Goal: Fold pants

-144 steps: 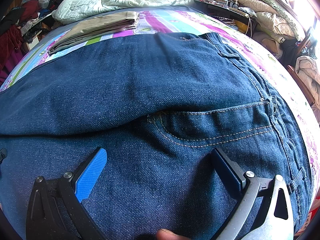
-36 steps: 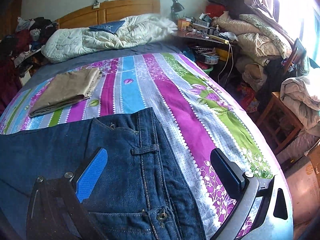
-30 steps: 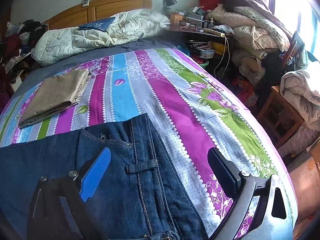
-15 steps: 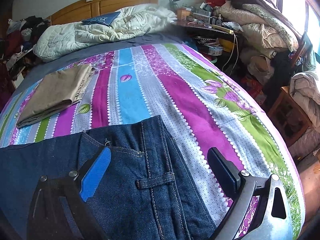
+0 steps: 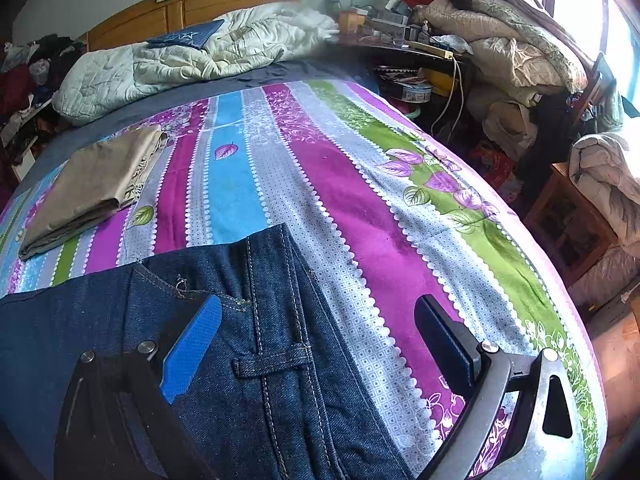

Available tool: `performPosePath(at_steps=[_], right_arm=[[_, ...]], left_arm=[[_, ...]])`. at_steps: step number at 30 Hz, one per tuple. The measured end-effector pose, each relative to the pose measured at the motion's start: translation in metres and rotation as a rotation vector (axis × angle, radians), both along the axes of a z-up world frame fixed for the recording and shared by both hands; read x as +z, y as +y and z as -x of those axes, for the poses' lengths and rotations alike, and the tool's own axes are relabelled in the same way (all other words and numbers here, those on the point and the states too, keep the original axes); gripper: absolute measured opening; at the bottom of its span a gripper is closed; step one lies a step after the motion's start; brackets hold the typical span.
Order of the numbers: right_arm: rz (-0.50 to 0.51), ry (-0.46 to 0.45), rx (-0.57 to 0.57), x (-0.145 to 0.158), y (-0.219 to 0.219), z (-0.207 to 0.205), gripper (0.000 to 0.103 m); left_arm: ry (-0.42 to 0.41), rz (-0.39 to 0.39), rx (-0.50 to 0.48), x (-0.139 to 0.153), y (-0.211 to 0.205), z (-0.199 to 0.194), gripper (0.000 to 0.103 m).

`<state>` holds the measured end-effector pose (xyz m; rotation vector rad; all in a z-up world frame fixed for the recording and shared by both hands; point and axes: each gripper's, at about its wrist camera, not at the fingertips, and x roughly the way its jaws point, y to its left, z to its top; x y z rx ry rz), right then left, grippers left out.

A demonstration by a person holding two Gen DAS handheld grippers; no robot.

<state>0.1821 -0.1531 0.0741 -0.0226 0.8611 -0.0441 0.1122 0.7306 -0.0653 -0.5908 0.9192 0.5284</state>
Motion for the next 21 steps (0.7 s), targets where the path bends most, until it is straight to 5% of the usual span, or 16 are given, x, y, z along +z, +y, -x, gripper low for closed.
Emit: performPosePath(at_steps=[1,4,7,14,15,17,21], right_arm=[[0.012,0.004,0.017,-0.001,0.003,-0.004,0.099],[0.034,0.018,0.095,-0.005,0.017,-0.018,0.099],[0.081,0.023,0.153,-0.008,0.033,-0.04,0.099],[0.084,0.197,0.065,-0.052,0.023,-0.115,0.093],[0.056,0.224,0.071,-0.059,0.022,-0.119,0.084],[-0.026,0.234,0.133,-0.062,0.028,-0.117,0.042],[0.107,0.195,0.164,-0.053,0.057,-0.101,0.029]], left_arm=[[0.034,-0.049,-0.002,-0.002,-0.004,-0.002,0.032],[0.018,-0.07,0.012,-0.001,-0.001,0.007,0.017],[0.014,-0.123,-0.011,0.002,-0.009,0.011,0.013],[0.032,-0.166,-0.006,0.001,-0.014,0.007,0.013],[0.029,-0.171,-0.007,0.001,-0.015,0.008,0.013],[0.023,-0.171,-0.001,0.0,-0.015,0.009,0.013],[-0.005,-0.152,0.032,0.0,-0.015,0.015,0.013]])
